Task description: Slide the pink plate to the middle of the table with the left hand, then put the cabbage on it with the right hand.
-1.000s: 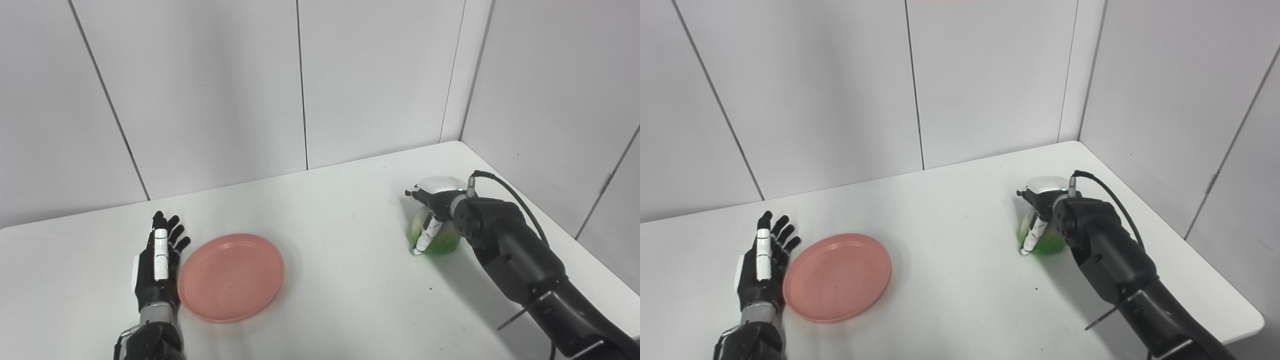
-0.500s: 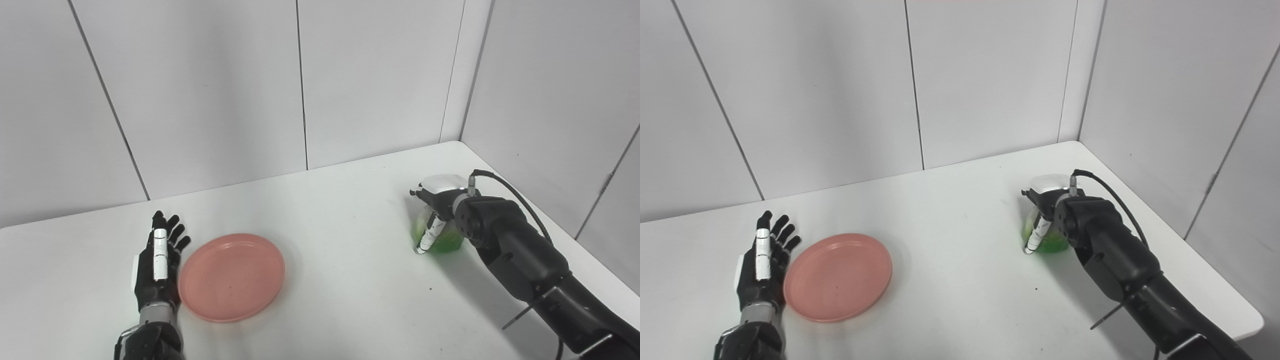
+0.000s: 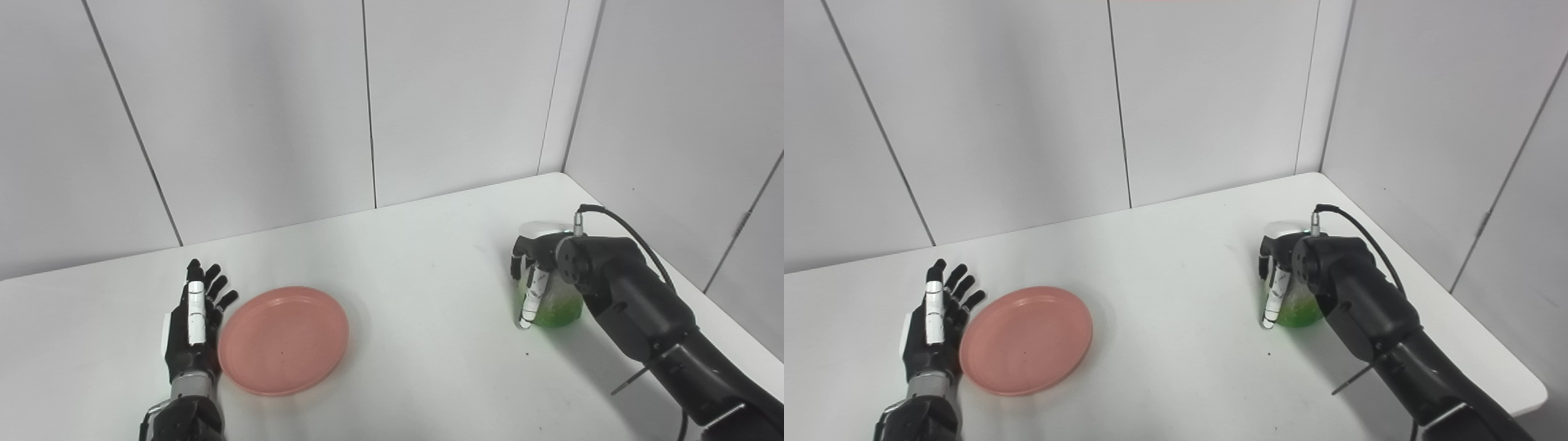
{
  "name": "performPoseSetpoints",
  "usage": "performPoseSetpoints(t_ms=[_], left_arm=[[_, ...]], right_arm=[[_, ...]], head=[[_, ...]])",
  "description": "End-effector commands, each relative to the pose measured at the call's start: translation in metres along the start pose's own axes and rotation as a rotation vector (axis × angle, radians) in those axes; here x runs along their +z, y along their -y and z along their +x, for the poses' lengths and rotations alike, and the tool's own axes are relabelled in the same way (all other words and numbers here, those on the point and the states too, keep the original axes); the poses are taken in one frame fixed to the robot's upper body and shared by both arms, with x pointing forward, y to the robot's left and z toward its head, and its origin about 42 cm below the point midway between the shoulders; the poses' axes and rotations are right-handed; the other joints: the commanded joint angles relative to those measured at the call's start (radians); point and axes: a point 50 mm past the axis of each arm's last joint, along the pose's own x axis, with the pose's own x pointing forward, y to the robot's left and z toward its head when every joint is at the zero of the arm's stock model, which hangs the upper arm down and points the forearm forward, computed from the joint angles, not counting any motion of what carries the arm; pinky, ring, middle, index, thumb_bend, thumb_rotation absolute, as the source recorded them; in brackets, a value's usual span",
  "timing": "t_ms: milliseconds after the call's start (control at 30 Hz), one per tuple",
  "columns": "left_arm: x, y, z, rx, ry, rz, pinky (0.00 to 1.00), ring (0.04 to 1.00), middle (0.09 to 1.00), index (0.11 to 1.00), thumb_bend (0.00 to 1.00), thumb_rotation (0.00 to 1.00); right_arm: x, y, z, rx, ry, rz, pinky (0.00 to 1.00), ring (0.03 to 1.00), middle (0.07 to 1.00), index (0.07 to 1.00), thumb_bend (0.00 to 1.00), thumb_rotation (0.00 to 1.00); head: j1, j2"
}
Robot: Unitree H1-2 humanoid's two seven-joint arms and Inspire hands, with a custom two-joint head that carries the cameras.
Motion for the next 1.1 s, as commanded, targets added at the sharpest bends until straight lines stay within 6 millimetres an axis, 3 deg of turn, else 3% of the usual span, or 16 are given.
performPoseSetpoints(t_ms=[0, 267, 533, 700, 800, 967, 1067], left_arm=[[-0.032, -0.009, -0.022, 0.021, -0.095, 0.0, 0.82, 0.907, 0.921, 0.964, 0.82, 0.87], [-0.033, -0.006, -0.023, 0.021, -0.099, -0.016, 0.83, 0.914, 0.92, 0.967, 0.82, 0.86], [-0.035, 0.0, -0.023, 0.024, -0.096, -0.025, 0.82, 0.909, 0.92, 0.964, 0.81, 0.86], [-0.036, 0.002, -0.025, 0.031, -0.097, -0.024, 0.79, 0.89, 0.918, 0.96, 0.8, 0.85], [-0.036, 0.003, -0.025, 0.033, -0.096, -0.027, 0.8, 0.888, 0.912, 0.96, 0.79, 0.85], [-0.038, 0.009, -0.026, 0.036, -0.094, -0.021, 0.79, 0.882, 0.908, 0.96, 0.78, 0.87], [-0.039, 0.014, -0.028, 0.037, -0.095, -0.026, 0.79, 0.88, 0.909, 0.964, 0.77, 0.88]], right_arm=[[-0.006, -0.004, 0.001, 0.035, -0.003, -0.022, 0.24, 0.447, 0.494, 0.609, 0.53, 0.0], [-0.001, 0.011, -0.005, 0.022, 0.044, -0.053, 0.25, 0.449, 0.495, 0.616, 0.53, 0.0], [0.02, 0.037, -0.021, -0.032, 0.138, -0.076, 0.24, 0.447, 0.491, 0.631, 0.53, 0.0], [0.041, 0.056, -0.033, -0.047, 0.206, -0.125, 0.26, 0.446, 0.485, 0.639, 0.53, 0.0], [0.068, 0.078, -0.049, -0.06, 0.258, -0.191, 0.23, 0.414, 0.518, 0.65, 0.53, 0.0], [0.098, 0.111, -0.066, -0.035, 0.283, -0.271, 0.22, 0.446, 0.486, 0.659, 0.53, 0.0], [0.112, 0.129, -0.073, -0.023, 0.295, -0.319, 0.24, 0.414, 0.522, 0.648, 0.53, 0.0]], head=[[0.002, 0.001], [0.009, 0.002], [0.026, 0.004], [0.031, 0.006], [0.034, 0.009], [0.039, 0.011], [0.044, 0.012]])
